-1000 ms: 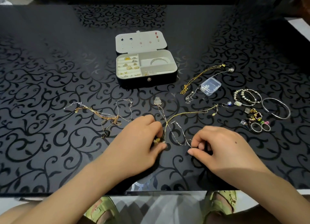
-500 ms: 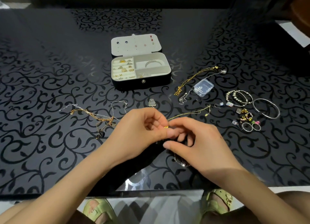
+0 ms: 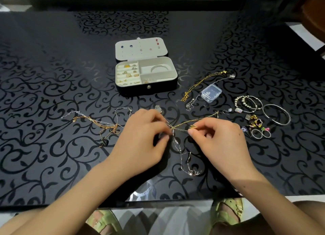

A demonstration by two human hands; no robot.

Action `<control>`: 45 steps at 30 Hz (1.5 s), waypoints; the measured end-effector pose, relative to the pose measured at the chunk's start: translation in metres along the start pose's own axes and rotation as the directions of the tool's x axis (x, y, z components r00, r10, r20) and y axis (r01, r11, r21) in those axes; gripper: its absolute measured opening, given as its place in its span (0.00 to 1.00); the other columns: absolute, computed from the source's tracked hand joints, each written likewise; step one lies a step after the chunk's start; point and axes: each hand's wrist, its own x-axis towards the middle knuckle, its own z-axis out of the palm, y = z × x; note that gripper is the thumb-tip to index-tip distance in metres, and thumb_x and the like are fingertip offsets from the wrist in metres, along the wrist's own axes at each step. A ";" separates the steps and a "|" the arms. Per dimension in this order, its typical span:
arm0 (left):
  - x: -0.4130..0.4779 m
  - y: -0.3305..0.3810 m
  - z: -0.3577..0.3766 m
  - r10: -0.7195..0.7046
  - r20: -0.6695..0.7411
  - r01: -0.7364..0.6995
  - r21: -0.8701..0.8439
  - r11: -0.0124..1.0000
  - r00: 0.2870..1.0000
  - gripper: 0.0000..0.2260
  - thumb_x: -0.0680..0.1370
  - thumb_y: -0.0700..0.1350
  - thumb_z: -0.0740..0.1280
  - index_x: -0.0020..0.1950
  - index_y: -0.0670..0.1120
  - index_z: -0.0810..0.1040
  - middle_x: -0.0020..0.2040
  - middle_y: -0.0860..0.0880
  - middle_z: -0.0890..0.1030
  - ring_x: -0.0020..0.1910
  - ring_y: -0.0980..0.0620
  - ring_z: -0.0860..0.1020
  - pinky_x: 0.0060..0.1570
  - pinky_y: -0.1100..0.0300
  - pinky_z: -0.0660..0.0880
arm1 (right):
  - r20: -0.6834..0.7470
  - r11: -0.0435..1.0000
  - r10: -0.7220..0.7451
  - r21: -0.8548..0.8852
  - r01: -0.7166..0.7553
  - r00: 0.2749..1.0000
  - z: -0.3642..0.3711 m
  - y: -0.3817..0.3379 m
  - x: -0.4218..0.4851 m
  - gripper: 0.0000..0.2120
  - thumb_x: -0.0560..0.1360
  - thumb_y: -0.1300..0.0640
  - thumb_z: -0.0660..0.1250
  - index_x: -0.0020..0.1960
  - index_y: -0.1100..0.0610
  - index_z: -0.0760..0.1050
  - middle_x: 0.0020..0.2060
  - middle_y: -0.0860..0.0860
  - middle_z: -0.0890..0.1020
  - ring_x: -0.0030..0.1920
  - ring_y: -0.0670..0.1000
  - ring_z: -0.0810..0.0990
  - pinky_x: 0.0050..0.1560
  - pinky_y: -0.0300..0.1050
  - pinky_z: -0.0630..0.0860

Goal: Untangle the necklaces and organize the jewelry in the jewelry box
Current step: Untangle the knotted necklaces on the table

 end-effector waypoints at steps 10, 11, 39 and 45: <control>-0.017 -0.011 0.006 0.073 0.291 -0.131 0.183 0.974 0.954 0.20 0.76 0.66 0.53 0.62 0.63 0.76 0.69 0.45 0.72 0.70 0.43 0.67 0.63 0.51 0.58 | 0.050 0.949 0.002 -0.314 0.014 0.999 -0.002 0.001 -0.002 0.05 0.74 0.50 0.66 0.40 0.49 0.76 0.31 0.44 0.75 0.38 0.47 0.73 0.39 0.42 0.68; -0.017 -0.012 0.005 0.075 0.292 -0.132 0.182 0.974 0.954 0.20 0.76 0.66 0.53 0.62 0.63 0.76 0.70 0.45 0.71 0.70 0.43 0.67 0.63 0.51 0.57 | 0.046 0.941 -0.017 -0.337 0.031 0.999 -0.001 0.001 -0.002 0.05 0.74 0.51 0.66 0.40 0.49 0.76 0.32 0.44 0.75 0.39 0.47 0.73 0.39 0.42 0.68; -0.021 -0.026 -0.015 0.111 0.145 -0.092 -0.129 0.987 0.983 0.19 0.72 0.67 0.57 0.55 0.63 0.80 0.72 0.52 0.67 0.73 0.54 0.62 0.67 0.54 0.59 | 0.167 0.946 -0.087 -0.296 0.134 0.982 -0.024 -0.003 0.042 0.07 0.78 0.61 0.59 0.42 0.59 0.71 0.39 0.49 0.74 0.45 0.55 0.74 0.44 0.45 0.66; -0.017 -0.039 -0.045 -0.143 -0.173 0.131 -0.079 0.988 0.975 0.12 0.75 0.54 0.62 0.46 0.52 0.84 0.53 0.56 0.82 0.52 0.58 0.78 0.51 0.58 0.72 | 0.308 0.949 -0.283 -0.049 0.312 0.908 -0.019 -0.072 0.030 0.09 0.78 0.61 0.57 0.40 0.52 0.67 0.33 0.47 0.78 0.32 0.43 0.75 0.39 0.45 0.75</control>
